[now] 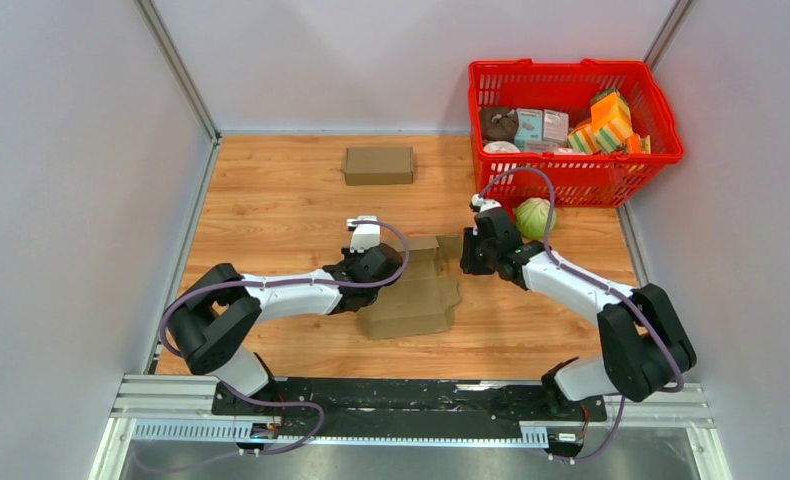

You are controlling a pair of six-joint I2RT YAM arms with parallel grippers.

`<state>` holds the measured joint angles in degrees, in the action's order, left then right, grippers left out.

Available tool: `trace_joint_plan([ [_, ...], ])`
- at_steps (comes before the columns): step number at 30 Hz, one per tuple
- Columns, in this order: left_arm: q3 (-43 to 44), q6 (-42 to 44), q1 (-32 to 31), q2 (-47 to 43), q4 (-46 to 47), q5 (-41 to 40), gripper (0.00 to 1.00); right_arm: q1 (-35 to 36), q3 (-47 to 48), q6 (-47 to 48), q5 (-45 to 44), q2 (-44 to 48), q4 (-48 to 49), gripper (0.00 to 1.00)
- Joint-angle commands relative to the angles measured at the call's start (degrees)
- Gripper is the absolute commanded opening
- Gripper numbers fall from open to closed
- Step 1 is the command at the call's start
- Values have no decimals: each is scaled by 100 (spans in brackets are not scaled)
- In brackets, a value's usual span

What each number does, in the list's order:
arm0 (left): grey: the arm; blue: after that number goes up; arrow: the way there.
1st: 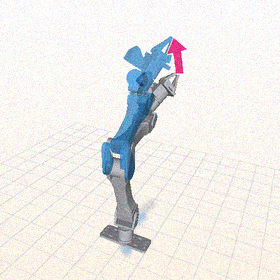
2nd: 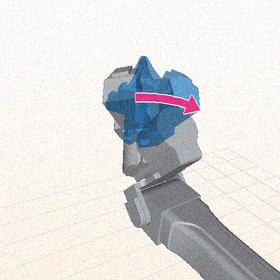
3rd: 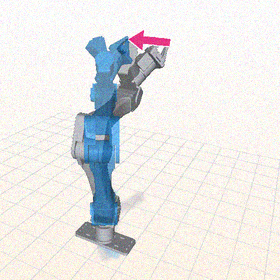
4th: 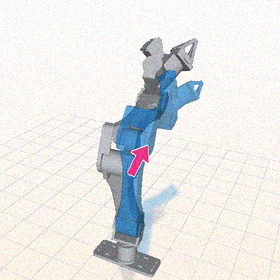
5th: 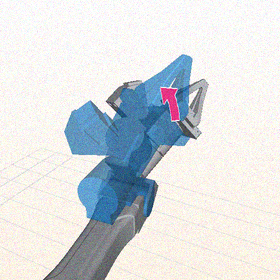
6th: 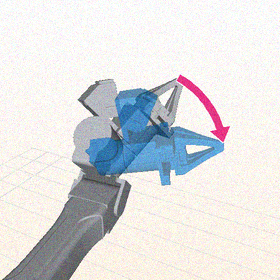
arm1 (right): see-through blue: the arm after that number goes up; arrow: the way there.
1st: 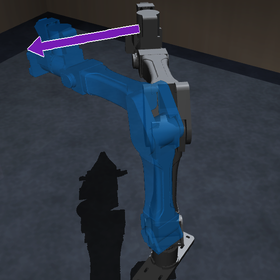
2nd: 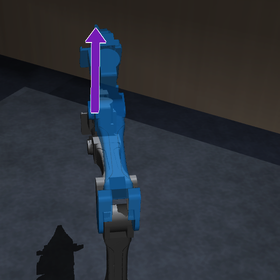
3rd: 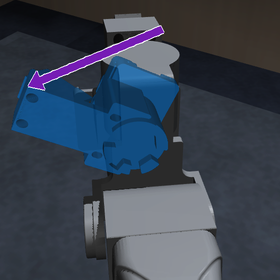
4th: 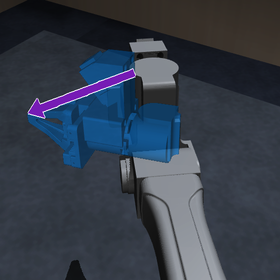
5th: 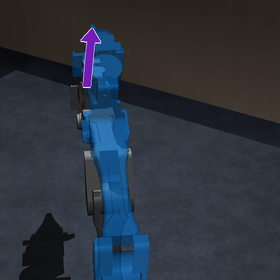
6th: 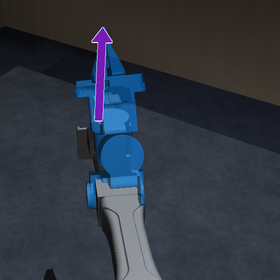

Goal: Fold the paper box

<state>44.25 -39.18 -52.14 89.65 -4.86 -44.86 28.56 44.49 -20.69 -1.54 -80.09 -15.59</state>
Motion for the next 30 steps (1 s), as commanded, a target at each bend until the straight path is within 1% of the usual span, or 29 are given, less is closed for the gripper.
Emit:
trace_joint_plan([
  [1, -101, 165, -33, -114, -208, 215, 0, 229, 332, 337, -276, -94, 461, 14],
  [2, -101, 165, -33, -123, -208, 215, 0, 334, 358, 337, -459, -68, 452, 11],
  [4, -101, 147, -33, -114, -199, 223, 0, 396, 367, 302, -488, 11, 470, 4],
  [6, -101, 147, -33, -114, -199, 223, 0, 519, 429, 250, -479, 55, 365, 0],
  [9, -101, 139, -33, -105, -208, 223, 0, 669, 630, 109, -628, 134, -12, 0],
  [18, -101, 103, -33, -96, -217, 250, 0, 695, 982, -970, -206, 73, -760, 0],
  [24, -83, 86, -33, -105, -208, 241, 0, 818, 895, -1455, -74, -58, -778, 0],
  [30, -66, 86, -42, -88, -199, 250, 0, 1459, 614, -1781, 40, -322, -454, 0],
])
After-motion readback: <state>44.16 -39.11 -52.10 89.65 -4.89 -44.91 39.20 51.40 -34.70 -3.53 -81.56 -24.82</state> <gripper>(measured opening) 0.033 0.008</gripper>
